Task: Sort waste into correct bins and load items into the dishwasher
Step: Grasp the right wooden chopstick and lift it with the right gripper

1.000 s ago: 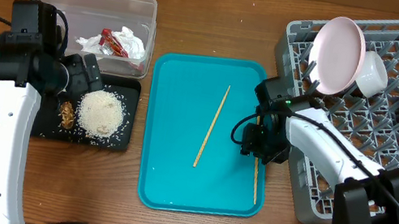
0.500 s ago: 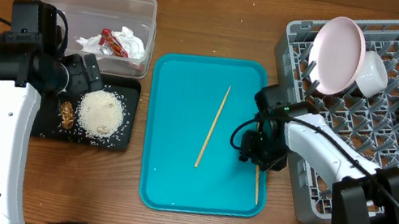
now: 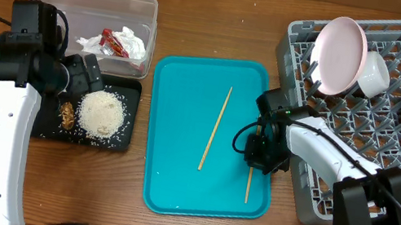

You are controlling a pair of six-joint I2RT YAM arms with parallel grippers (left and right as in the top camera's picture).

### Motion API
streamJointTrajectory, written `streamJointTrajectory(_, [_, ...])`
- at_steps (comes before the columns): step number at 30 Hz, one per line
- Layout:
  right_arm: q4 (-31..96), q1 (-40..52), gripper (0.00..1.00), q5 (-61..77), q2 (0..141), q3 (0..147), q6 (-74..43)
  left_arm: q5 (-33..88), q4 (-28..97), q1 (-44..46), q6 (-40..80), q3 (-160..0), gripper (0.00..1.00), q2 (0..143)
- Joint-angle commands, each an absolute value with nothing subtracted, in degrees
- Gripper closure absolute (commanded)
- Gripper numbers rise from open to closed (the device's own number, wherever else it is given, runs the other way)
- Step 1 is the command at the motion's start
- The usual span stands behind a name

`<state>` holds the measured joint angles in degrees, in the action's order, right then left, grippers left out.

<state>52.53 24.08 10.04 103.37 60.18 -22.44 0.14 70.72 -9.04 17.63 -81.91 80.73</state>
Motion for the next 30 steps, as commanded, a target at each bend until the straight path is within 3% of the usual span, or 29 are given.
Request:
streamJointTrajectory(1, [52.4,24.3,0.9,9.5,103.7,59.2,-22.5,-0.5,70.7,-9.1,17.8,-82.5,0.0,80.1])
streamJointTrajectory(16, [55.3,24.4,0.96,8.6,102.2,63.1,-21.5,-0.5,70.7,-9.1,17.8,-82.5,0.0,80.1])
streamJointTrajectory(30, [65.0,18.8,0.96,-8.3,90.3,86.0,-0.7,-0.5,70.7,-9.1,17.8,-82.5,0.0,80.1])
